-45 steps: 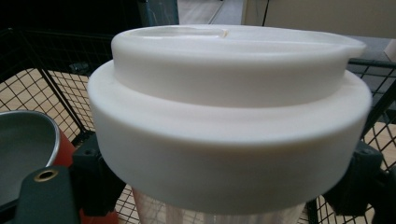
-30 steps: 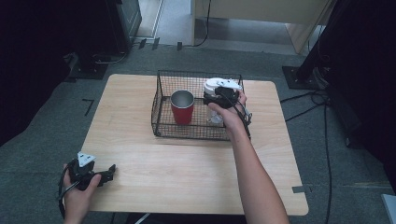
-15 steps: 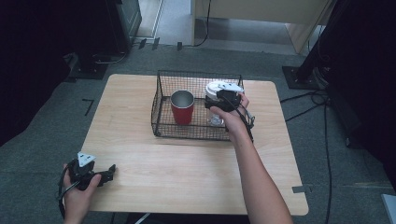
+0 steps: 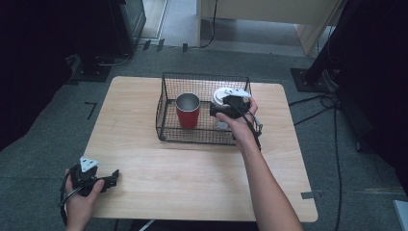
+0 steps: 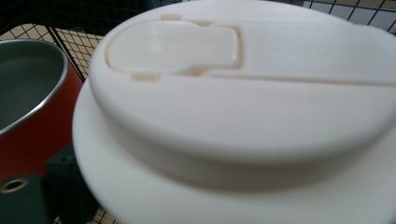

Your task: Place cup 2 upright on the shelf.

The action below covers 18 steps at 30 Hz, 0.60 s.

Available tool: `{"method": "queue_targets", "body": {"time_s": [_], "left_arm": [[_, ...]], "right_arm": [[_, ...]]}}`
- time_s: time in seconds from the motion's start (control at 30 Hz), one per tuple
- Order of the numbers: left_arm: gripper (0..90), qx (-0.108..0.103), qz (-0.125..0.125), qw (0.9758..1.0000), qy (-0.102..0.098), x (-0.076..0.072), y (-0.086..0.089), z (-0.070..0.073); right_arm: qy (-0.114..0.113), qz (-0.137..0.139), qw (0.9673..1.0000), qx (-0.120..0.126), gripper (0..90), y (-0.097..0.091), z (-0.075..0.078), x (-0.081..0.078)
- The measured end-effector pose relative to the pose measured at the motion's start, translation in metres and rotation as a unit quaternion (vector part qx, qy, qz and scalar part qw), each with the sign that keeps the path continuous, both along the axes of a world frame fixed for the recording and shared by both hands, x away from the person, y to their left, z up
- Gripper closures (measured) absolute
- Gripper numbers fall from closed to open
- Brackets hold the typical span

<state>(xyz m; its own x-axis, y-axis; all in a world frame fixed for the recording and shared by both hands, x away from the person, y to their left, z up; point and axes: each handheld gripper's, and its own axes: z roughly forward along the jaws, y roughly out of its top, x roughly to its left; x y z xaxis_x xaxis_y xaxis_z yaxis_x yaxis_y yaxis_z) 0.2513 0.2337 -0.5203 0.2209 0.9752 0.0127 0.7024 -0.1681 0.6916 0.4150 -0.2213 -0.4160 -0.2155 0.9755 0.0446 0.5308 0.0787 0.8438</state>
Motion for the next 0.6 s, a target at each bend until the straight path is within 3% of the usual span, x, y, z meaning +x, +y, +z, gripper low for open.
{"method": "queue_targets", "body": {"time_s": [0.13,0.6], "left_arm": [[0.0,0.0,0.0,1.0,0.0,0.0,0.0,0.0],[0.0,0.0,0.0,1.0,0.0,0.0,0.0,0.0]], "right_arm": [[0.0,-0.002,1.0,-0.006,1.6,0.002,0.0,-0.004],[-0.001,-0.027,0.9996,0.012,0.5,0.007,-0.002,-0.027]]}}
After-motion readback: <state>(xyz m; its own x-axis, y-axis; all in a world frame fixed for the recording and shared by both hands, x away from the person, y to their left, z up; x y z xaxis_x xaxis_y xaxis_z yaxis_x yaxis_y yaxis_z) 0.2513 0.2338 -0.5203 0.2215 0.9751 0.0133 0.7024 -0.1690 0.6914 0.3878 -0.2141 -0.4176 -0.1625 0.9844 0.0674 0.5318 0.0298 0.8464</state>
